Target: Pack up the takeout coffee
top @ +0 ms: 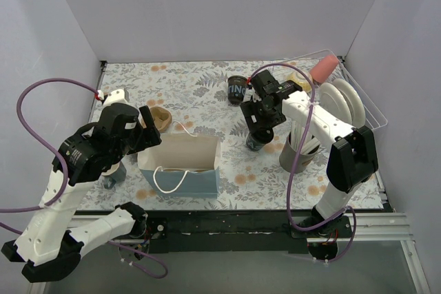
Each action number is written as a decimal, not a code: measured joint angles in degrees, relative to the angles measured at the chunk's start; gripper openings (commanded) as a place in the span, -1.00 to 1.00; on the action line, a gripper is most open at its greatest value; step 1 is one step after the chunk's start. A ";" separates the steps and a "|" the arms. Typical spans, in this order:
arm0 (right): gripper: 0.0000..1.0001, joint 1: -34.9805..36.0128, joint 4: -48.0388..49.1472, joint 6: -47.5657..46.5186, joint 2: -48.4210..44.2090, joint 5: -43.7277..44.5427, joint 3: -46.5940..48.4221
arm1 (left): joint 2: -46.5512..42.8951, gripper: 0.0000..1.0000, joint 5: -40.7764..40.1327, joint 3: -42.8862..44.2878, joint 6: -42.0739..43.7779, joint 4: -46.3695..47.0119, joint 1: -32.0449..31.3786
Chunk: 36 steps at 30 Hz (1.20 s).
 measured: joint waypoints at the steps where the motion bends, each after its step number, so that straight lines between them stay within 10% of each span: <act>1: 0.79 0.00 0.02 0.00 0.00 0.11 0.04 | -0.02 0.54 0.00 0.00 -0.04 0.00 0.00; 36: 0.83 0.00 1.77 -0.02 -0.26 -3.50 0.83 | -0.02 0.53 -0.20 -0.02 0.48 0.07 0.00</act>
